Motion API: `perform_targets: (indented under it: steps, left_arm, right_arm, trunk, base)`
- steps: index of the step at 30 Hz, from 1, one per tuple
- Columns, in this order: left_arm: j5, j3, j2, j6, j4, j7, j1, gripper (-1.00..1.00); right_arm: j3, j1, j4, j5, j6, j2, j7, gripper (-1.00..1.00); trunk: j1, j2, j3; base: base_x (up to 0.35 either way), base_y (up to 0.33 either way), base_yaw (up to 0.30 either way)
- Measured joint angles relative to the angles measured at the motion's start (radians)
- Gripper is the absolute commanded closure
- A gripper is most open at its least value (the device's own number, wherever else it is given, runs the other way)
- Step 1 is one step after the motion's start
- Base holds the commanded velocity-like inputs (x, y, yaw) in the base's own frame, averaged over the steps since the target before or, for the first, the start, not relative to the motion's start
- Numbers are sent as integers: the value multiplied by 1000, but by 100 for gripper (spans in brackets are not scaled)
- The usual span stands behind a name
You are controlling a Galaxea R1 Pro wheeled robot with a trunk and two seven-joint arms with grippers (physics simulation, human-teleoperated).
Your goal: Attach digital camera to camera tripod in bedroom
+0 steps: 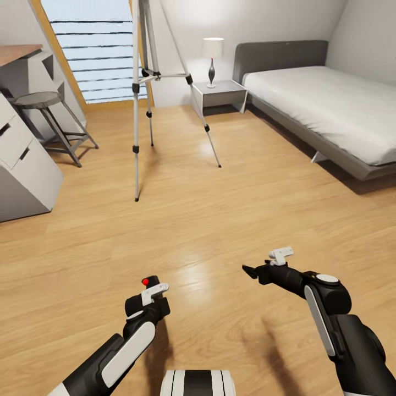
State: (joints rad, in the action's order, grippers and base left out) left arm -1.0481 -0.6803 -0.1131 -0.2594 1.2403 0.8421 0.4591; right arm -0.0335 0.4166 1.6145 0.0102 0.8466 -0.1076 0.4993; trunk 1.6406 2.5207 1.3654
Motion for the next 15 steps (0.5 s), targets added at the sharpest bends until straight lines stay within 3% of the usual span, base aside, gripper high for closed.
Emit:
perform_targets:
  steps: [7, 15]
  left_arm:
    - [1, 0, 1, -1, -9, -19, -1, 100]
    - [-3, 1, -3, -9, -20, -91, -1, 100]
  right_arm:
    - [1, -7, 0, -3, -30, 0, 6, -100]
    - [-1, -12, 0, -8, -83, 4, -25, -100]
  trunk:
    - [-3, -2, -27]
    - [-7, -4, -58]
  base:
    - [0, 0, 0]
    - [0, 0, 0]
